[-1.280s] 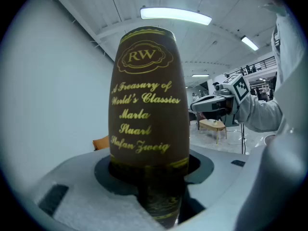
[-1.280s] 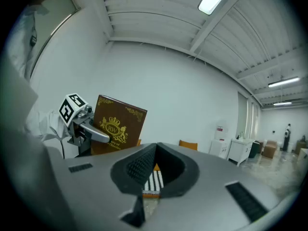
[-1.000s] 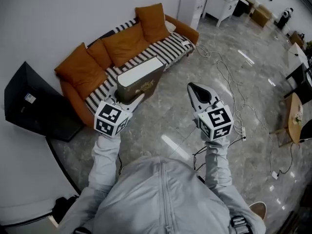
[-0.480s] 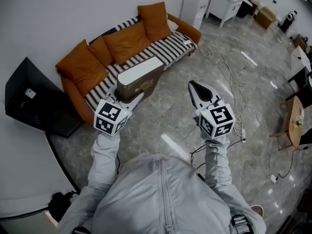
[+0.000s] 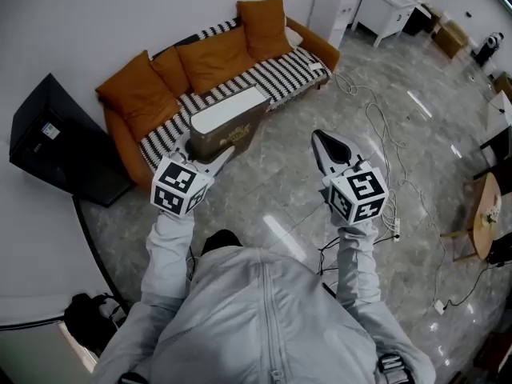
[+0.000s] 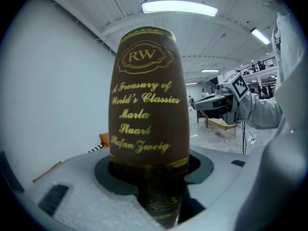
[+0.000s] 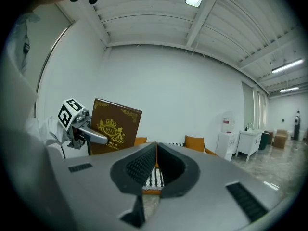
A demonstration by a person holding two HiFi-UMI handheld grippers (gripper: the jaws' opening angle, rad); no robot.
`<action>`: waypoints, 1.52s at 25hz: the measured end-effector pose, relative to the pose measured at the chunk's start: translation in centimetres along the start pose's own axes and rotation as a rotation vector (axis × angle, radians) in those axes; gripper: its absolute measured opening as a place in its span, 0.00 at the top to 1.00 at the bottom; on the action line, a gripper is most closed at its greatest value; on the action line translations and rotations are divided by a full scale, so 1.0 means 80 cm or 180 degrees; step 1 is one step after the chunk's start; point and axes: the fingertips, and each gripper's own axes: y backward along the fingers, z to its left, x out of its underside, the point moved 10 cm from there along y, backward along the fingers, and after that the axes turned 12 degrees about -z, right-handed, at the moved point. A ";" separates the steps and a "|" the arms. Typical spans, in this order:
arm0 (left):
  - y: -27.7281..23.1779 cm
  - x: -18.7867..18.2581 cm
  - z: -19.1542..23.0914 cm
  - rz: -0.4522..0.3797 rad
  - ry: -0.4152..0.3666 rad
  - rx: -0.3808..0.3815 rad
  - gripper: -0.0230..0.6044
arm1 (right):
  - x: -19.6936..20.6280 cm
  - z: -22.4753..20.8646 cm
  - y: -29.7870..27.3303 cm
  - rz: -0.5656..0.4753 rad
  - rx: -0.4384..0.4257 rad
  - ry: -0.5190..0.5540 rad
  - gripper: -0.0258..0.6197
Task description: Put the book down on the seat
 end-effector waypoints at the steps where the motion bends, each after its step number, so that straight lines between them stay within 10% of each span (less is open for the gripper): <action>1: -0.001 0.001 -0.001 0.0014 0.0008 -0.0017 0.57 | 0.002 -0.002 -0.001 0.0012 -0.0008 -0.0009 0.91; 14: -0.049 0.019 0.031 0.0028 0.0102 -0.0066 0.57 | 0.019 -0.042 -0.033 0.0043 -0.0016 -0.0025 0.91; 38: -0.272 0.043 0.315 0.0015 0.0205 0.0126 0.57 | 0.028 -0.187 -0.336 0.0130 0.0216 -0.0016 0.91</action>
